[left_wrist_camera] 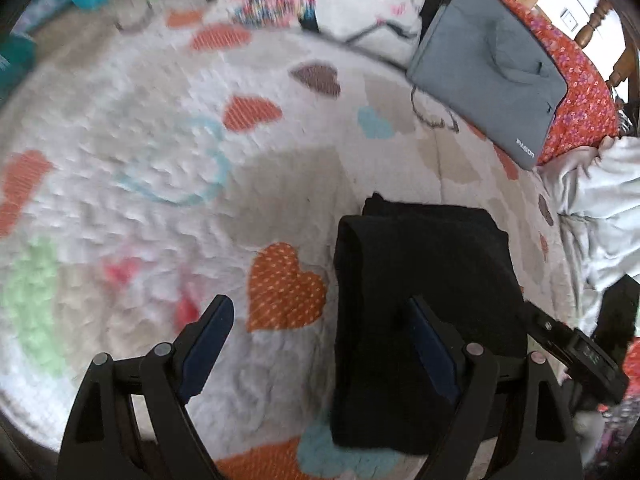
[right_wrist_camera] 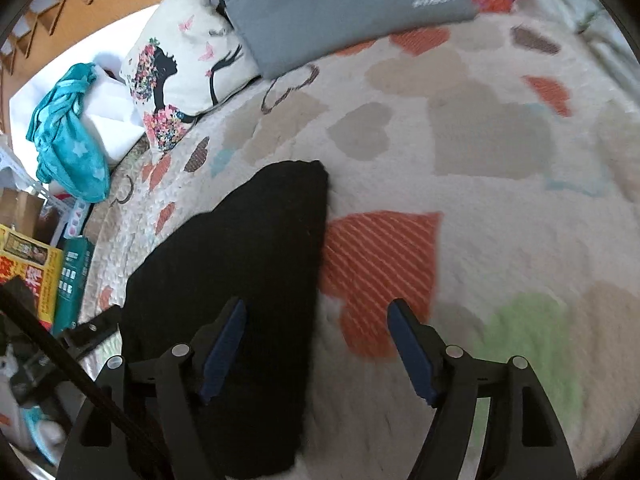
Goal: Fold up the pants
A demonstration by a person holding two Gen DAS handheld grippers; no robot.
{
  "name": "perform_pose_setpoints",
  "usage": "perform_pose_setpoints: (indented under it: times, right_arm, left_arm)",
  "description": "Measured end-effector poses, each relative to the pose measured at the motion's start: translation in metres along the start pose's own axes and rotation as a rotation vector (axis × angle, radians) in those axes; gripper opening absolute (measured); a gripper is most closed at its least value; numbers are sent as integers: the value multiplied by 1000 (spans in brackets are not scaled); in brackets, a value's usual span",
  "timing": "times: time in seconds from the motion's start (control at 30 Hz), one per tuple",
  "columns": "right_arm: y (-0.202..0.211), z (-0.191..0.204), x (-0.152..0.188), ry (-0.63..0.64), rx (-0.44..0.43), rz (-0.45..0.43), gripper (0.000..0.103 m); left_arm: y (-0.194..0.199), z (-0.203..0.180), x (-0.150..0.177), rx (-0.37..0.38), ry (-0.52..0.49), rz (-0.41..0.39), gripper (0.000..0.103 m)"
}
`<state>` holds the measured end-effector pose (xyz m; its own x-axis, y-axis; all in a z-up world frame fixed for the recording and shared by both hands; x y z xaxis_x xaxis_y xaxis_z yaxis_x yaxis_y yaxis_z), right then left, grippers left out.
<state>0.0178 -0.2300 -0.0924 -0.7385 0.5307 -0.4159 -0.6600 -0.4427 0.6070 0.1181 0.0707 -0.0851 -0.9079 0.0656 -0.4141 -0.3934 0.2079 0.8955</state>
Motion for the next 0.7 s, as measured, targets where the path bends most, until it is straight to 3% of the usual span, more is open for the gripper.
perform_pose_setpoints:
  times: [0.17,0.23,0.3,0.33,0.4,0.47,0.57,0.7]
  right_arm:
    - [-28,2,-22,-12,-110,20,84]
    - [-37,3,-29,-30,-139,14,84]
    - [-44,6,-33,-32,-155,9,83]
    - [-46,9,-35,-24,-149,17,80]
    - [-50,13,-37,-8,-148,58,22]
    - [-45,17,-40,6,-141,71,19]
    - [-34,26,-46,51,-132,50,17]
    - [-20,29,-69,67,-125,-3,16]
  left_arm:
    - [-32,-24,-8,194,-67,67,91]
    - [-35,-36,-9,204,-69,51,98]
    - [-37,-50,-11,248,-86,78,98]
    - [-37,-55,-11,230,-85,83,96]
    - [-29,-66,-13,201,-95,69,77]
    - [-19,-71,-13,202,-94,58,63]
    - [-10,-74,-20,222,-75,52,51]
    - [-20,-82,-42,292,-11,93,51]
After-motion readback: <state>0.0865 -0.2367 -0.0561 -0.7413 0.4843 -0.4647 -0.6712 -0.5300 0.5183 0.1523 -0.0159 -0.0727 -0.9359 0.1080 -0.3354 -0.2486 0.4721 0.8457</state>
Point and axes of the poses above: each gripper's, at about its wrist camera, not at the fingertips, and y roughly against the way its jaws point, z to its left, x to its underside, the point moved 1 cm from there along -y, roughly the way its jaws point, and after that the axes turned 14 degrees about -x, right-handed, at the moved point
